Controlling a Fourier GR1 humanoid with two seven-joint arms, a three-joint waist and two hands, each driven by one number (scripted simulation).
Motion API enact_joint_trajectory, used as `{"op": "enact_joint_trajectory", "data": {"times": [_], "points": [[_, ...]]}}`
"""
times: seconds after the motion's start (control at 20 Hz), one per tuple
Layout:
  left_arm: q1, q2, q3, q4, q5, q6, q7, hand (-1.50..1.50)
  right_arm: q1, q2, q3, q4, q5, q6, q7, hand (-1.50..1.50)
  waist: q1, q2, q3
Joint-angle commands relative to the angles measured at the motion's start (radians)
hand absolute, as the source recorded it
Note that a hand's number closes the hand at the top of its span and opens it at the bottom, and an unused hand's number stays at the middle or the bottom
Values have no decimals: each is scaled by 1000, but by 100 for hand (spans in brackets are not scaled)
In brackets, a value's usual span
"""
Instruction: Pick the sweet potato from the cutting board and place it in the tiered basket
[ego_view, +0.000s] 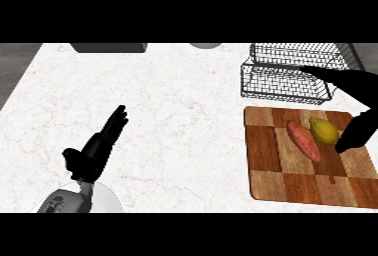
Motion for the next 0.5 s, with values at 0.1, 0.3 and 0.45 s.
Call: {"op": "enact_joint_trajectory", "data": {"times": [0.1, 0.3, 0.45], "points": [[12, -23, 1, -13, -16, 4, -9, 0, 8, -23, 18, -218, -22, 171, 258, -150, -2, 4, 4], [28, -23, 19, -4, -28, -16, -24, 0, 128, -32, -47, -365, -25, 180, 363, -150, -5, 6, 4], [-34, -22, 54, 40, -36, -47, -23, 0, 144, 61, -83, -302, 83, 160, 344, -150, 2, 9, 5]]}}
